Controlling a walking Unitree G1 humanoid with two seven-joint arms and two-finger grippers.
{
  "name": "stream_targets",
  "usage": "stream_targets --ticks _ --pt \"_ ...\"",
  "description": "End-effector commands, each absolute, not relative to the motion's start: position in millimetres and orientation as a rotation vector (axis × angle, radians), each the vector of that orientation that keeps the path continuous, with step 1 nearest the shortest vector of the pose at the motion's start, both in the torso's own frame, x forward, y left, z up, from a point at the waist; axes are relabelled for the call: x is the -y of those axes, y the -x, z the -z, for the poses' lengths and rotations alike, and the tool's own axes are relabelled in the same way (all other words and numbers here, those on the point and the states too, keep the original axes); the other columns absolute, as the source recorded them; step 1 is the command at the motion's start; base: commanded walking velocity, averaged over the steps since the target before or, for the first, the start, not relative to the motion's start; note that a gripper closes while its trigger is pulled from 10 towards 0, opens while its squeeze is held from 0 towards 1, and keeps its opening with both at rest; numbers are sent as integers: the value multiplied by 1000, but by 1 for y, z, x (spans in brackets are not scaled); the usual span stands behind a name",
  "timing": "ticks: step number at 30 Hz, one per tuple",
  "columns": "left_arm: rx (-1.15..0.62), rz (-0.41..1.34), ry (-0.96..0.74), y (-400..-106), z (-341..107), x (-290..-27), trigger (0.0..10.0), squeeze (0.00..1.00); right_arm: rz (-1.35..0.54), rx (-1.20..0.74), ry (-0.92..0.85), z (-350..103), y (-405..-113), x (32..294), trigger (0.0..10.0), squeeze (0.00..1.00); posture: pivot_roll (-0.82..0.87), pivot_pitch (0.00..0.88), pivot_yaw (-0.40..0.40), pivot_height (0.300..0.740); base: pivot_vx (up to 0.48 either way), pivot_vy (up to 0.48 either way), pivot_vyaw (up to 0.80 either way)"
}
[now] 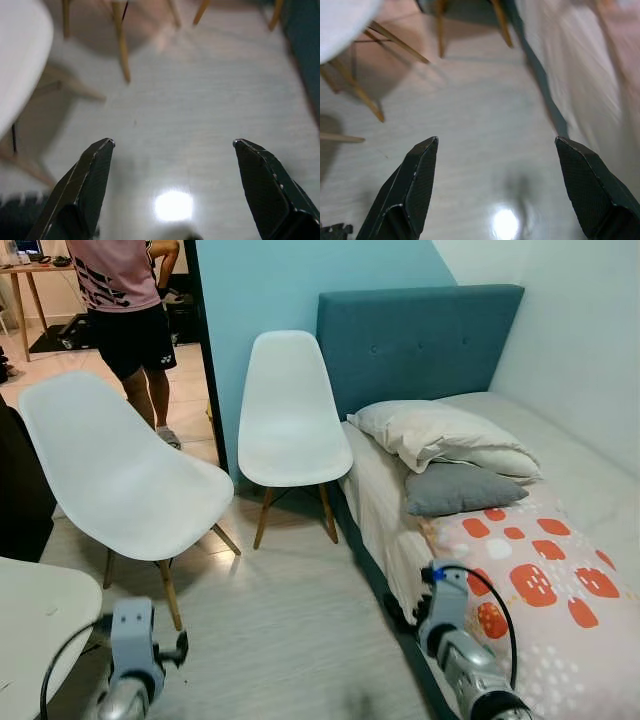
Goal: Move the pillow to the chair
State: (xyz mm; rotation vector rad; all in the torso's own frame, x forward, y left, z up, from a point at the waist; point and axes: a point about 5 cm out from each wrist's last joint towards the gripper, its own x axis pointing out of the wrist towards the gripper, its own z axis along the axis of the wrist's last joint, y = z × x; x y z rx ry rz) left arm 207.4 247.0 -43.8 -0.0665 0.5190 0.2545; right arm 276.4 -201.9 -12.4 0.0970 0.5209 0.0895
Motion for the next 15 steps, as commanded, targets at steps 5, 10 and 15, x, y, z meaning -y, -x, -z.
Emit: stream_targets --ticks 5,10,15 --pt "-560 -281 77 -201 50 -247 10000 0 -43 -588 -56 21 -266 213 10000 0 110 0 -30 740 0 0 -731" --pt "-623 -325 106 -194 56 -250 10000 0 -16 -601 -76 21 -268 213 10000 0 123 0 -33 740 0 0 -146" --pt "-652 -361 137 -181 60 -260 10000 0 13 -610 -84 19 -272 211 10000 0 135 0 -39 740 0 0 0"
